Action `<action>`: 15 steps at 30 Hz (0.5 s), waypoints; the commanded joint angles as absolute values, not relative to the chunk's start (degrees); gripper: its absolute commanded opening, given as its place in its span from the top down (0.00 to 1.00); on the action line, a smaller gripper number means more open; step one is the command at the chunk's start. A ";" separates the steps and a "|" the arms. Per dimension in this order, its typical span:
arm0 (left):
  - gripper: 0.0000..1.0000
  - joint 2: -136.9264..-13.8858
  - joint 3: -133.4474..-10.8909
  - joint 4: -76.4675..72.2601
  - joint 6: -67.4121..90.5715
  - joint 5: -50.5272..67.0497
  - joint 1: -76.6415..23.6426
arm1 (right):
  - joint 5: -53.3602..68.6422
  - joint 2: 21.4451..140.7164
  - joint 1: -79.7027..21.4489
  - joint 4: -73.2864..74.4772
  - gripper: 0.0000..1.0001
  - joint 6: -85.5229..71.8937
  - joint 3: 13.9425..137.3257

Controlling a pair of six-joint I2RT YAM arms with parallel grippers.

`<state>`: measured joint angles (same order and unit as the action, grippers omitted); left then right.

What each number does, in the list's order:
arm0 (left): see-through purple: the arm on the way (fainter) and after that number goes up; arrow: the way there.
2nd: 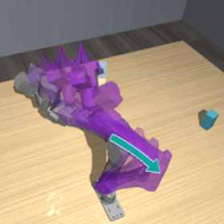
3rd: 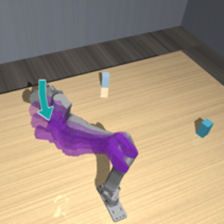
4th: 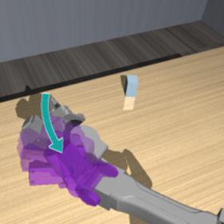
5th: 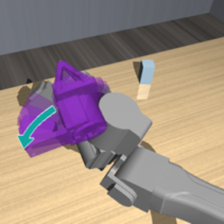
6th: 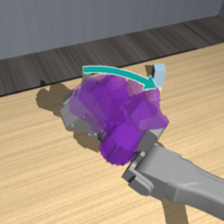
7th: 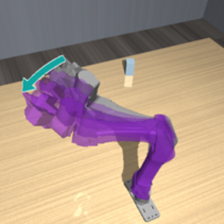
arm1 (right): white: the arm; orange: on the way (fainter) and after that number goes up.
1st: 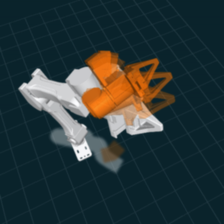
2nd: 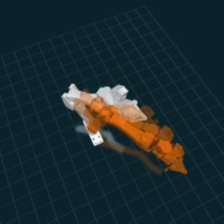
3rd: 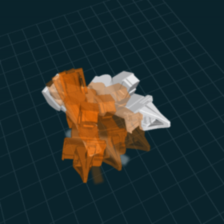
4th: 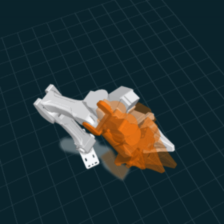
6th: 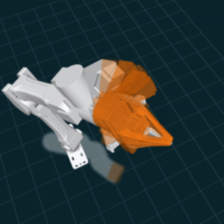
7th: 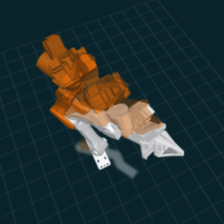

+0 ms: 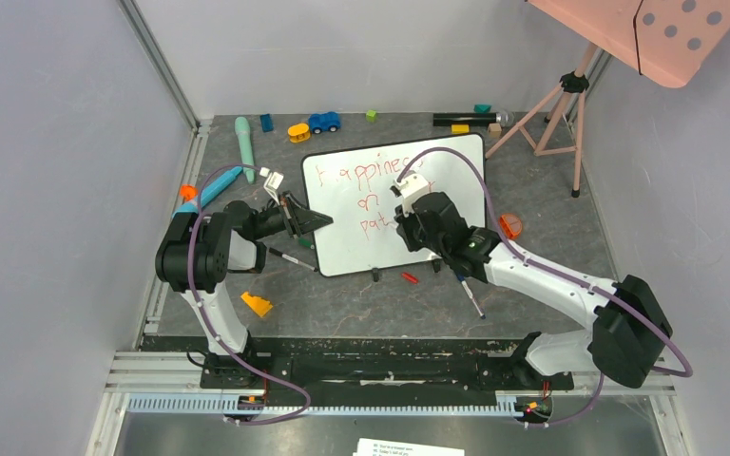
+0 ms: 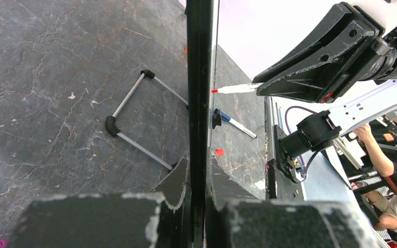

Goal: Write a sentence on the whiteboard

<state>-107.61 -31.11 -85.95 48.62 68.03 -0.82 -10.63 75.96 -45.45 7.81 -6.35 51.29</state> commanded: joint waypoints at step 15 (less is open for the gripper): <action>0.98 -106.92 -31.55 -89.21 43.69 67.59 -0.09 | -11.59 74.37 -44.66 7.38 1.00 -5.03 57.34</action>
<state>-107.61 -31.14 -85.97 48.60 68.05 -0.82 -11.00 75.85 -45.12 8.58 -5.91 53.71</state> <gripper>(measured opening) 0.095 0.110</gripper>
